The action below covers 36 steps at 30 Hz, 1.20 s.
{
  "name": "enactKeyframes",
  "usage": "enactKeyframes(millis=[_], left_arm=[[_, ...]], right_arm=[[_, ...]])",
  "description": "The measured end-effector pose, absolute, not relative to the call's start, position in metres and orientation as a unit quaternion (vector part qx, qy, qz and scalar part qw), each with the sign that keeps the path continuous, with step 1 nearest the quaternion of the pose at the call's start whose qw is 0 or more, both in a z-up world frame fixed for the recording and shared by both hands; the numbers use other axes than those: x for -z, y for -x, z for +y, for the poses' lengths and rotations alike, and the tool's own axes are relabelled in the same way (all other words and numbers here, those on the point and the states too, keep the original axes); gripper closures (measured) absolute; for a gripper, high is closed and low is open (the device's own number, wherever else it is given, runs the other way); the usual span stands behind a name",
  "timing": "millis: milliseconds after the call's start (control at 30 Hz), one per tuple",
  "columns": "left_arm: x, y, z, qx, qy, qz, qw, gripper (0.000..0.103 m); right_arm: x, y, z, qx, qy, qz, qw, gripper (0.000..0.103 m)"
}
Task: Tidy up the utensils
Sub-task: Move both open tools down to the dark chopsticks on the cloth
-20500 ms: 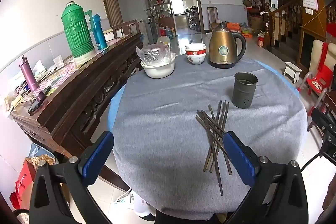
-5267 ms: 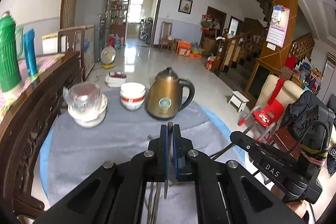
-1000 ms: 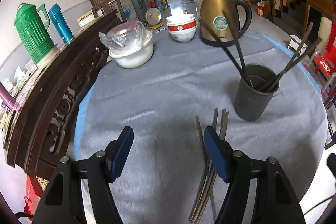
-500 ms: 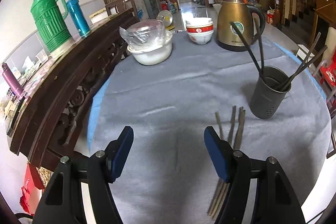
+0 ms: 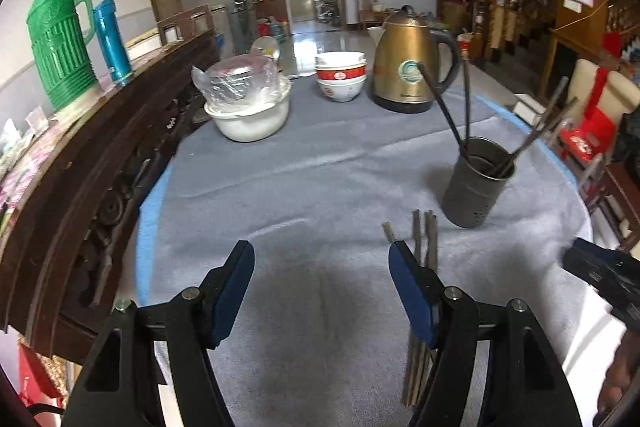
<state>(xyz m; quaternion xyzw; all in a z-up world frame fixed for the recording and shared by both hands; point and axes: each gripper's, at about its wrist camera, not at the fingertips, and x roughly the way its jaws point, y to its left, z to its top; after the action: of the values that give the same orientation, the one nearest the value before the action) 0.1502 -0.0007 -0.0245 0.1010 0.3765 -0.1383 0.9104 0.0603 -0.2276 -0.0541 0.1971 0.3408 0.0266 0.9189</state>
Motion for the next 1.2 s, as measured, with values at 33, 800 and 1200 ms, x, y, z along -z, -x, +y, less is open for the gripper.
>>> enactKeyframes(millis=[33,800,1200], left_arm=[[0.026,-0.148,0.002,0.145,-0.099,0.377,0.91,0.033],[0.128,-0.169,0.004,0.179,-0.019,0.517,0.837,0.033],[0.149,-0.155,0.004,0.194,0.001,0.556,0.808,0.033]], right_arm=[[0.058,-0.065,-0.228,-0.013,-0.202,0.352,0.914,0.058],[0.124,-0.14,-0.219,-0.008,-0.214,0.442,0.871,0.077],[0.149,-0.169,-0.194,-0.078,-0.257,0.488,0.831,0.075]])
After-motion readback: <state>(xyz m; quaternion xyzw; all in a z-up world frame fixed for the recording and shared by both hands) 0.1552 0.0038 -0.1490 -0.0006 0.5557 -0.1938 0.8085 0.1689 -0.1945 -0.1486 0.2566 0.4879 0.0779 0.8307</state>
